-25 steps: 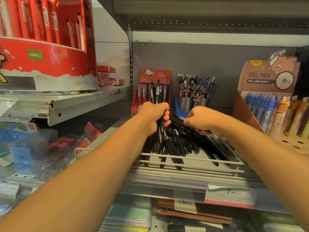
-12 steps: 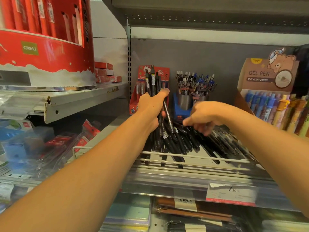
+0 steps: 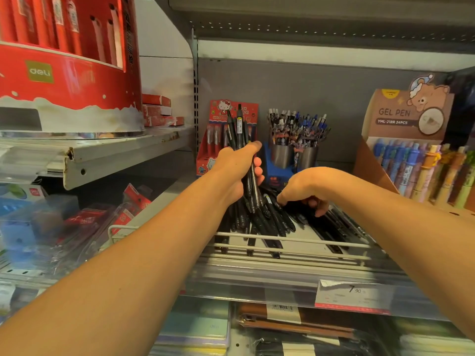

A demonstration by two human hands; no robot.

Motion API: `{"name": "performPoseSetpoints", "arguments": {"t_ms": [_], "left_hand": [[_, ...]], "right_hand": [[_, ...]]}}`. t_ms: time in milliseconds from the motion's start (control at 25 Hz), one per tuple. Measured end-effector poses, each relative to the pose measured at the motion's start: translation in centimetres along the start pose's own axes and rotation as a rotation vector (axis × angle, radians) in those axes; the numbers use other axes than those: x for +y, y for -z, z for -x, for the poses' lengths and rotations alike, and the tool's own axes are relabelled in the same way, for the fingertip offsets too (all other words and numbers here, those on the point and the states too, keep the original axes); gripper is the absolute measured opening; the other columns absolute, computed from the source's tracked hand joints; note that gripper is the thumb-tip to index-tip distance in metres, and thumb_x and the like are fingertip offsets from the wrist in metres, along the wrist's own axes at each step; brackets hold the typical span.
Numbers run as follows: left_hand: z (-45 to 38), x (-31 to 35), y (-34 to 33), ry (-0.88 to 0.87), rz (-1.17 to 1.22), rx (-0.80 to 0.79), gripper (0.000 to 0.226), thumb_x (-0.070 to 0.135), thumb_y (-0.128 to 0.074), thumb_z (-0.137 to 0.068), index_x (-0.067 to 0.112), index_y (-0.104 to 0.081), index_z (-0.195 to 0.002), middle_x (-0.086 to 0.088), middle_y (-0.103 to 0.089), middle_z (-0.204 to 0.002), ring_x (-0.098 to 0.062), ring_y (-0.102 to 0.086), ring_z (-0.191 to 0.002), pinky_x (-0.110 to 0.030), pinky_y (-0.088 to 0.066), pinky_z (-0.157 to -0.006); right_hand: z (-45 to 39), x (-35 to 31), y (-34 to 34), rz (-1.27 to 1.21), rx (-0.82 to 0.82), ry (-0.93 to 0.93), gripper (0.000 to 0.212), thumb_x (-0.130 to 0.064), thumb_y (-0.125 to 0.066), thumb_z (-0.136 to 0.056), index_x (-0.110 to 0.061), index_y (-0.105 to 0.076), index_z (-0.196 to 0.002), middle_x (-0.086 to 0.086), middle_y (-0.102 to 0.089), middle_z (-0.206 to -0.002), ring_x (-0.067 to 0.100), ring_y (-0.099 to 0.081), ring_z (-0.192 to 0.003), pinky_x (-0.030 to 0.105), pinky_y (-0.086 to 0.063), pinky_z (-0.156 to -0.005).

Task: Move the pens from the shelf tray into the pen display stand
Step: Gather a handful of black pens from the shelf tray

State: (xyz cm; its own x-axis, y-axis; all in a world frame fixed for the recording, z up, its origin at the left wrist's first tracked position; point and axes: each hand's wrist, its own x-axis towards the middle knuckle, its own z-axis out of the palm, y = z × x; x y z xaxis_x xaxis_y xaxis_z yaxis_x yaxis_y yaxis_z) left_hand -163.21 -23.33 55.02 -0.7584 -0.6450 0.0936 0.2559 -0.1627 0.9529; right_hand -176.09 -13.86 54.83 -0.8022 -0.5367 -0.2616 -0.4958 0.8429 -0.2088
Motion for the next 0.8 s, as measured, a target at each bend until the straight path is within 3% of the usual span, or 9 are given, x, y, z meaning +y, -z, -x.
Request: {"name": "performPoseSetpoints", "arguments": {"t_ms": [240, 360, 560, 680, 800], "left_hand": [[-0.2, -0.2, 0.1, 0.035, -0.006, -0.018, 0.013, 0.021, -0.063, -0.099, 0.011, -0.058, -0.095, 0.001, -0.052, -0.048, -0.011, -0.047, -0.037, -0.023, -0.049, -0.049], [-0.3, -0.3, 0.1, 0.063, -0.015, -0.016, 0.011, 0.019, -0.062, -0.099, 0.009, -0.058, -0.098, 0.000, -0.053, -0.050, -0.012, -0.049, -0.037, -0.022, -0.050, -0.047], [-0.3, -0.5, -0.1, 0.134, -0.076, -0.072, 0.013, 0.018, -0.065, -0.097, 0.008, -0.061, -0.089, 0.000, -0.053, -0.047, -0.011, -0.047, -0.036, -0.020, -0.047, -0.043], [0.0, -0.7, -0.5, 0.203, -0.126, -0.116, 0.020, 0.026, -0.071, -0.093, 0.008, -0.062, -0.091, -0.001, -0.050, -0.052, -0.009, -0.043, -0.035, -0.019, -0.044, -0.039], [0.4, -0.4, -0.7, 0.299, -0.038, -0.187, 0.026, 0.033, -0.074, -0.090, 0.009, -0.063, -0.089, -0.003, -0.053, -0.065, -0.006, -0.043, -0.035, -0.017, -0.044, -0.037]], "right_hand": [[0.3, 0.6, -0.1, -0.029, -0.025, 0.003, 0.024, -0.033, -0.051, -0.098, -0.010, -0.056, -0.095, 0.007, -0.043, -0.061, 0.021, -0.044, -0.051, 0.025, -0.052, -0.045], [1.3, 1.2, 0.4, -0.091, -0.046, 0.030, 0.025, -0.030, -0.045, -0.099, -0.009, -0.057, -0.092, 0.010, -0.048, -0.065, 0.021, -0.045, -0.049, 0.025, -0.051, -0.044], [2.9, 3.2, 2.4, -0.428, -0.082, 0.187, 0.025, -0.031, -0.045, -0.100, -0.008, -0.051, -0.092, 0.010, -0.051, -0.067, 0.020, -0.046, -0.043, 0.024, -0.042, -0.040], [4.0, 2.6, 2.5, -0.690, -0.021, 0.325, 0.022, -0.031, -0.047, -0.100, -0.011, -0.048, -0.091, 0.008, -0.048, -0.064, 0.017, -0.045, -0.037, 0.023, -0.038, -0.039], [5.1, 0.9, 1.7, -0.707, 0.005, 0.402, 0.029, -0.037, -0.043, -0.103, -0.012, -0.052, -0.090, 0.005, -0.051, -0.063, 0.016, -0.048, -0.047, 0.024, -0.039, -0.039]]}}
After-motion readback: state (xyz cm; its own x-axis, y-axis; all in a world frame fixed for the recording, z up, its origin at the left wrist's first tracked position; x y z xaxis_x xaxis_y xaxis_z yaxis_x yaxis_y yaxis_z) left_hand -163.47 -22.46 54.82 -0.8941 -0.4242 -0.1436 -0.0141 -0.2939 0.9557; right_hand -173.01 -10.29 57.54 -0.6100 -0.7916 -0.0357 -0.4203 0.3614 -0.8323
